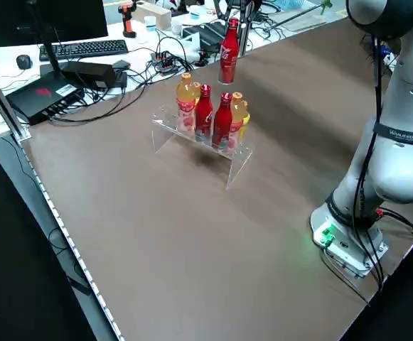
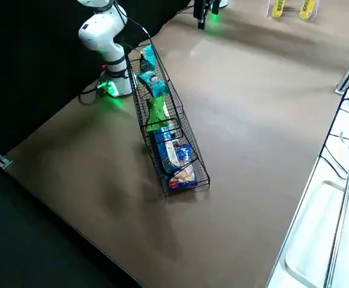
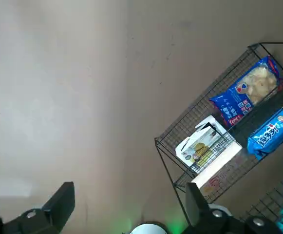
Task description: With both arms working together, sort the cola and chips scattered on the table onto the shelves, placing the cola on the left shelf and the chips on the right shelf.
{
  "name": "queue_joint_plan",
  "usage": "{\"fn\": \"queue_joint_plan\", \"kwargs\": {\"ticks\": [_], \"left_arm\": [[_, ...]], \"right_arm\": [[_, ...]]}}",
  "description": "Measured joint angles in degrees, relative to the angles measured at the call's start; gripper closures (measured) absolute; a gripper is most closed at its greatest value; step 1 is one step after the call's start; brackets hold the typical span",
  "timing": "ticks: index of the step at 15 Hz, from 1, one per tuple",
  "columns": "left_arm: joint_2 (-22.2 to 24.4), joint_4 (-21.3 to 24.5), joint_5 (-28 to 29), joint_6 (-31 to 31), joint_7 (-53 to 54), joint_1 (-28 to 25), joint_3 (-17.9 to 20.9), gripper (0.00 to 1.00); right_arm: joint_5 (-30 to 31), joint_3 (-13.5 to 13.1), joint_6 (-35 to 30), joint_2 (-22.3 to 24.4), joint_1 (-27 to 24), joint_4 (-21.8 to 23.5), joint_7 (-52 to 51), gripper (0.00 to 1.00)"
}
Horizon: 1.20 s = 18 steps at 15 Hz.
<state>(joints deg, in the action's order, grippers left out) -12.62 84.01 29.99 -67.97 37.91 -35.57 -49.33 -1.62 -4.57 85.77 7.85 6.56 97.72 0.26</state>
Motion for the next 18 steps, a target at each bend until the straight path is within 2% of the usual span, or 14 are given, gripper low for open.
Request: {"fn": "queue_joint_plan", "kwargs": {"ticks": [4,11,15,18], "left_arm": [[0.0,0.0,4.0,-1.6,7.6,-0.8,0.0,0.65],[-0.2,0.0,7.2,-5.5,18.4,-5.4,0.1,0.65],[-0.3,0.0,9.6,-6.6,22.9,-7.4,0.2,0.65],[-0.7,0.0,10.0,-10.1,25.5,-9.7,0.2,0.65]], "right_arm": [[0.0,-0.2,-0.3,0.0,-1.5,0.0,0.0,0.0],[0.0,-0.3,-1.0,0.0,-5.0,0.0,0.0,0.0],[0.0,-0.2,-1.0,0.0,-5.2,0.0,0.0,0.0],[0.0,0.1,-1.0,0.0,-5.2,0.0,0.0,0.0]]}}
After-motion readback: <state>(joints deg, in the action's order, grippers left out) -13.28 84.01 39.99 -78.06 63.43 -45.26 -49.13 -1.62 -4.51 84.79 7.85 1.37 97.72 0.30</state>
